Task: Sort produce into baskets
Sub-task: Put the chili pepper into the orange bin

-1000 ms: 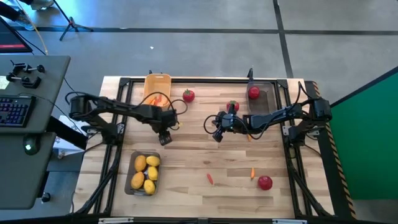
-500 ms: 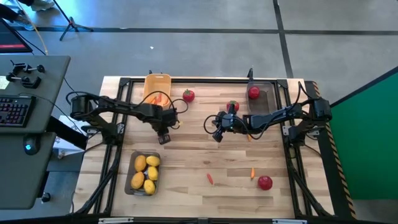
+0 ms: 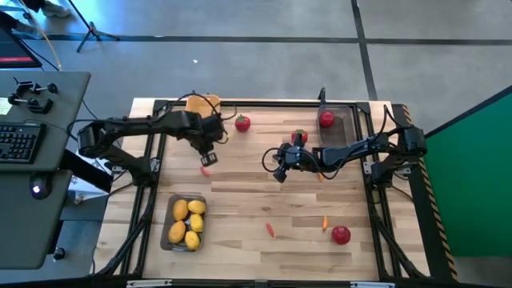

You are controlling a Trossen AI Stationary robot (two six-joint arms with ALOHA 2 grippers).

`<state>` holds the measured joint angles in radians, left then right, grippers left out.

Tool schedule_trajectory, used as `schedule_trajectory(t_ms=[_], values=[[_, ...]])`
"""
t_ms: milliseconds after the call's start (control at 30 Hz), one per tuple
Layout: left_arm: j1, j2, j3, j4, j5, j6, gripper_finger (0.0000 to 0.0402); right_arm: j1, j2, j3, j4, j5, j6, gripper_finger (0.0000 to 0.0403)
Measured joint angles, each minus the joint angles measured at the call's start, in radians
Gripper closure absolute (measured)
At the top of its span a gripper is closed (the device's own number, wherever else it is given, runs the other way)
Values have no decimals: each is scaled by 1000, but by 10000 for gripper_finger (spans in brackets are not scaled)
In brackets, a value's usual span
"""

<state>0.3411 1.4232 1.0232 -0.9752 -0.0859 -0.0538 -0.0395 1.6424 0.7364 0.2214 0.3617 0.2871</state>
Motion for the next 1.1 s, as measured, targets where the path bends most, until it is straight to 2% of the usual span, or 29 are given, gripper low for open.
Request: schedule_trajectory(t_ms=[200,467,633,1100], values=[[-86,-2,-65,-12,49,261,356,0,0,0,-3,-4,0,403],[-280,4,-177,102,78,626,298,0,0,0,-16,-6,0,403],[-333,3,-209,181,75,679,282,0,0,0,-19,-6,-8,403],[-334,38,-328,307,-32,755,281,0,0,0,-18,-6,-26,403]])
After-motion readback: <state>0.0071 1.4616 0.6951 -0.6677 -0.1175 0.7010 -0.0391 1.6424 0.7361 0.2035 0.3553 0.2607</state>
